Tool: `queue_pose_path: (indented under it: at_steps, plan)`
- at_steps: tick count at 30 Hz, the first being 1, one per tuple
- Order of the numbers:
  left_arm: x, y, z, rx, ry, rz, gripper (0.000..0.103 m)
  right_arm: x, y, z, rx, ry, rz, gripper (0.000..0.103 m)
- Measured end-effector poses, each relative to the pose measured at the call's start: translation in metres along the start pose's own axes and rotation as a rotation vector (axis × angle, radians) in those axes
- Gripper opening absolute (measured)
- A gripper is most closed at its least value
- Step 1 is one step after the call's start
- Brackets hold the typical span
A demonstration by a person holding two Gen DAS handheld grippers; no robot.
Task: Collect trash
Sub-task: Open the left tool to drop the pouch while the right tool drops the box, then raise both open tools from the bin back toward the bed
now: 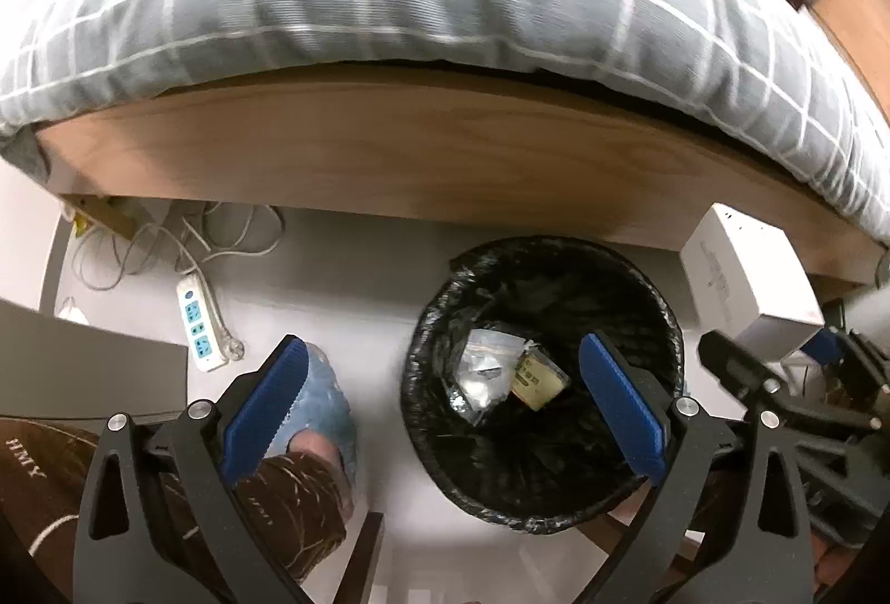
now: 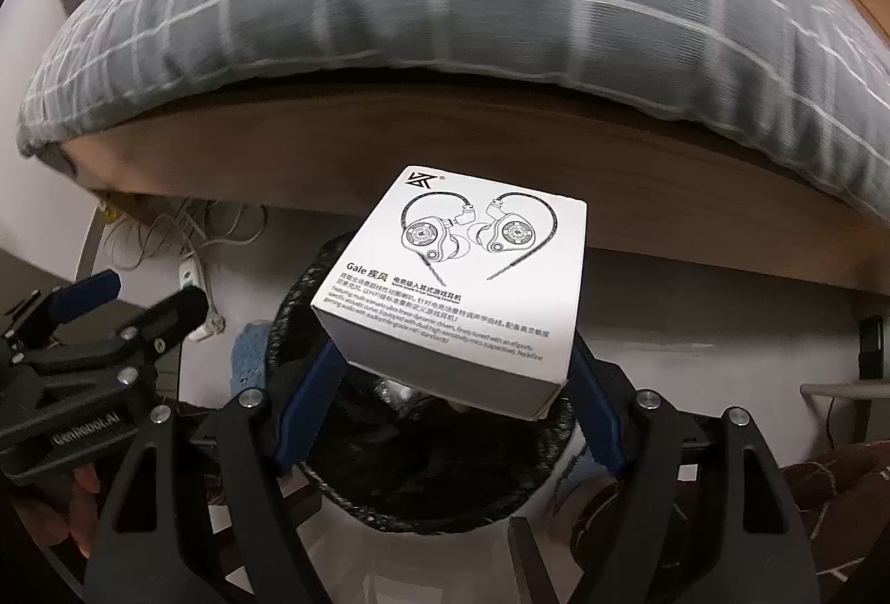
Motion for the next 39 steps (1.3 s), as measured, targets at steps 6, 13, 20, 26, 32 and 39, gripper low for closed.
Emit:
queue_pose_path:
  at_steps: [6, 13, 20, 26, 32, 39]
  plan:
    - [-0.006, -0.002, 0.013, -0.019, -0.002, -0.013, 0.096, 0.0, -0.005, 0.009, -0.013, 0.002, 0.003, 0.073]
    - [-0.009, -0.002, 0.017, -0.024, -0.011, -0.014, 0.096, -0.009, -0.009, 0.003, -0.003, 0.013, -0.02, 0.087]
    - [-0.019, -0.005, 0.012, -0.005, -0.014, -0.03, 0.096, -0.024, -0.019, -0.017, 0.034, 0.044, -0.061, 0.095]
    - [-0.033, -0.01, 0.003, 0.008, -0.004, -0.063, 0.096, -0.047, -0.03, -0.035, 0.061, 0.061, -0.108, 0.095]
    - [-0.053, -0.023, -0.01, 0.022, 0.012, -0.11, 0.096, -0.075, -0.046, -0.053, 0.083, 0.096, -0.179, 0.095]
    - [-0.076, -0.046, -0.027, 0.061, 0.017, -0.167, 0.096, -0.096, -0.067, -0.068, 0.109, 0.105, -0.228, 0.095]
Point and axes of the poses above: each gripper's, at about its wrist camera, not at the fingertips, and x roughly the way its jaws point, z to its left, y to its underside, the point moved 8 cm from there along x, roughly the way its jaws point, and after that the axes turned 12 degrees about y, right-handed, at the moved point
